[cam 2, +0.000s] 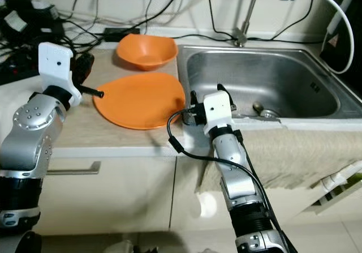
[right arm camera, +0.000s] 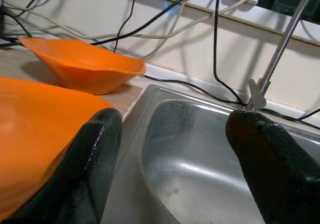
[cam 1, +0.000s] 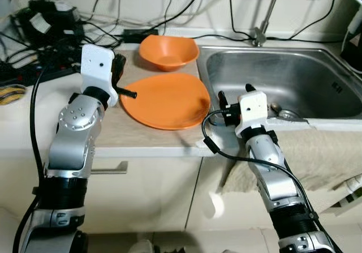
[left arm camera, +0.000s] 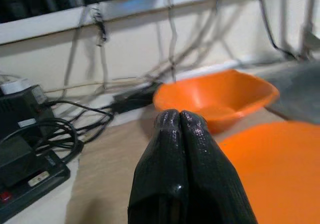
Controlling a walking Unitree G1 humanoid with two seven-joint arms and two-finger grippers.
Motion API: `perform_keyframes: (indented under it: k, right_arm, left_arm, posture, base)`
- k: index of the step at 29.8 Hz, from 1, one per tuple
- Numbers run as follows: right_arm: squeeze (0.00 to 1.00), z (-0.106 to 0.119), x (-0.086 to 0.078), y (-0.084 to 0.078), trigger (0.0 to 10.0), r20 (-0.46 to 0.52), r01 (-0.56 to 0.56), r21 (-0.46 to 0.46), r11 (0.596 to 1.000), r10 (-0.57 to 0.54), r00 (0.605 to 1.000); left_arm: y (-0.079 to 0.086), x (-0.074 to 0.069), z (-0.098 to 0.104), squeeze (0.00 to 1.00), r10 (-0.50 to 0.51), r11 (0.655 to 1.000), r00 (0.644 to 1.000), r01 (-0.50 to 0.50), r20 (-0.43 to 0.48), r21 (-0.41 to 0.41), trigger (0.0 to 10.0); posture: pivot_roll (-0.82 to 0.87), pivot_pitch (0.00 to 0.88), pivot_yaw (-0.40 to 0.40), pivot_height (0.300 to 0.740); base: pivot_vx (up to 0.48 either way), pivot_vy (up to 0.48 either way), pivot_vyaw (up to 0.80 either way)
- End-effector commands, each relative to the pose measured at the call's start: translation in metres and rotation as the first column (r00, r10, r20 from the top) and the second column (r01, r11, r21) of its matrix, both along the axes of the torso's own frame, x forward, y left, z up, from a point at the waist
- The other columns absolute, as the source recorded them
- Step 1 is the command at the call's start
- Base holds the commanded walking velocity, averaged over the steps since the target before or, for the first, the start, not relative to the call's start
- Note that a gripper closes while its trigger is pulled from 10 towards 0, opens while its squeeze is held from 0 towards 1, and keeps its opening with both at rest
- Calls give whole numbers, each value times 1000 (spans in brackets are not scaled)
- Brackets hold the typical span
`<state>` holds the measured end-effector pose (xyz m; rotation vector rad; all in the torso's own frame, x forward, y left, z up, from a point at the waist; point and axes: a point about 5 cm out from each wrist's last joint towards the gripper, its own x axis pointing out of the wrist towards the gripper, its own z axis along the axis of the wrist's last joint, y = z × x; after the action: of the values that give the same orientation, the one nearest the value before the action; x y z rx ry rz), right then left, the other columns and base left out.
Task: Kitchen organization
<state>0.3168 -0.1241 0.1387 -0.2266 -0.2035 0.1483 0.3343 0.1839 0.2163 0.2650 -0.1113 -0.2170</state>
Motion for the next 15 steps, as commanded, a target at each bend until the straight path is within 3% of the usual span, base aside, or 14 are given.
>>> perform_keyframes:
  k: [1, 15]
  right_arm:
    - [0, 6, 2, -2, 10000, 23, 2, 6, 1000, -3, 1000]
    - [0, 7, 4, -1, 10000, 13, -8, 20, 1000, 8, 1000]
  left_arm:
    - [-5, 4, -3, 0, -49, 997, 997, 52, -59, 49, 10000]
    - [-13, 14, -12, 0, -148, 976, 970, 175, -195, 129, 10000]
  posture:
    - [70, 0, -3, 732]
    - [69, 0, -5, 732]
  base:
    - [0, 0, 0]
    - [0, 0, 0]
